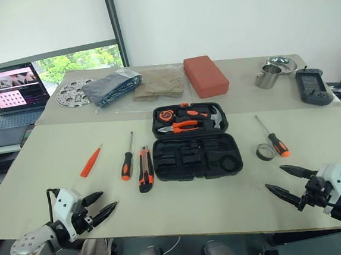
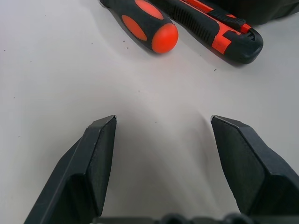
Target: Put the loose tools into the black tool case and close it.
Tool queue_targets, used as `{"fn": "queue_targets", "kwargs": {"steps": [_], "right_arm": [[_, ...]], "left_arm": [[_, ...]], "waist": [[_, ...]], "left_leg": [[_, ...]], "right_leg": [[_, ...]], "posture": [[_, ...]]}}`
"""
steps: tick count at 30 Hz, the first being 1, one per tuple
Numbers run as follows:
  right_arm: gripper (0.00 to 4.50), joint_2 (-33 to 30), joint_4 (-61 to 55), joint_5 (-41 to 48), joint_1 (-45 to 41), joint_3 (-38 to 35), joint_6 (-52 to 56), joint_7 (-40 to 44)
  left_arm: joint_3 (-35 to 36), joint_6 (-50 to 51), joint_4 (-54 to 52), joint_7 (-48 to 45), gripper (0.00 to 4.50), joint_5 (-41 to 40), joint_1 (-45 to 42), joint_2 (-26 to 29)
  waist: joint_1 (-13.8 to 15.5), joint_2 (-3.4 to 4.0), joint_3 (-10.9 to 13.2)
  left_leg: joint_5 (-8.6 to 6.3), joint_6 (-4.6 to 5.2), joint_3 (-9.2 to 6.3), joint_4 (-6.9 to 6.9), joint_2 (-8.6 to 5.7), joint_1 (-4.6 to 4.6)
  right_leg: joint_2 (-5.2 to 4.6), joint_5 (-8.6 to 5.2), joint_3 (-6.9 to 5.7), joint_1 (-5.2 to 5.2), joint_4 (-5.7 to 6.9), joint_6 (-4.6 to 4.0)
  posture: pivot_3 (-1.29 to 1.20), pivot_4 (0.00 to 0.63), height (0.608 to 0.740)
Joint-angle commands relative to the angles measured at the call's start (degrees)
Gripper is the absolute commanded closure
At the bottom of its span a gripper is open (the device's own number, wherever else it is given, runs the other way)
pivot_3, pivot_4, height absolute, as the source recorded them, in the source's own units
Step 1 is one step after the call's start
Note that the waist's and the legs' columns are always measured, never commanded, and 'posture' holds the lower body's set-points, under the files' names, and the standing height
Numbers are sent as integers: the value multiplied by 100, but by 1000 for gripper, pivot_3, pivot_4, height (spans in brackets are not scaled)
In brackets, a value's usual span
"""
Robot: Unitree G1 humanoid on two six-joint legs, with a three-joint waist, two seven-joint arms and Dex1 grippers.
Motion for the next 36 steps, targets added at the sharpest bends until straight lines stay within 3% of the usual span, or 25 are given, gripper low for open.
{"fn": "queue_targets", "kwargs": {"steps": [1, 13, 18, 25, 31, 36], "right_arm": [[0, 2, -144, 124, -27, -24, -98, -10], [0, -21, -242, 244, -53, 5, -103, 62], [0, -306, -948, 630, -357, -35, 434, 73], [0, -1011, -1930, 899, -1035, 267, 1738, -133], [0, -1414, -2334, 1504, -1595, 378, 2413, 248], [0, -1466, -2297, 1516, -1975, 561, 2521, 382]], "left_arm": [[18, -128, 22, -43, 1047, -53, -87, -27], [154, -25, -113, -31, 1047, -262, -375, -64], [394, 545, -591, 341, 1047, -734, -723, 15], [-49, 1838, -1160, 1658, 1047, -455, -1607, 51], [-472, 3423, -2137, 2976, 1047, -356, -2059, -115], [-955, 4561, -2461, 4155, 1047, -42, -2386, -642]], "waist": [[1, 0, 0], [9, 0, 0], [-6, 5, 2], [20, 9, 4], [26, -2, 10], [26, -12, 16]], "left_leg": [[0, 0, 0, 0, 0, 0], [0, 0, 0, 0, 0, -1], [0, 0, -1, 1, 0, -3], [0, 1, -6, 6, -5, -4], [-1, 2, -12, 7, -9, -12], [-2, 4, -13, 10, -12, -11]], "right_leg": [[0, 0, 0, 0, 0, 0], [1, 0, -1, 0, 0, 1], [2, 0, -2, -1, 4, 3], [11, 2, -3, 2, 7, 11], [10, 5, -3, 3, 2, 19], [12, 5, -3, 5, 2, 22]], "posture": [[0, 150, 740], [0, 150, 740], [0, 150, 740], [0, 150, 740], [0, 150, 740], [0, 150, 740]]}}
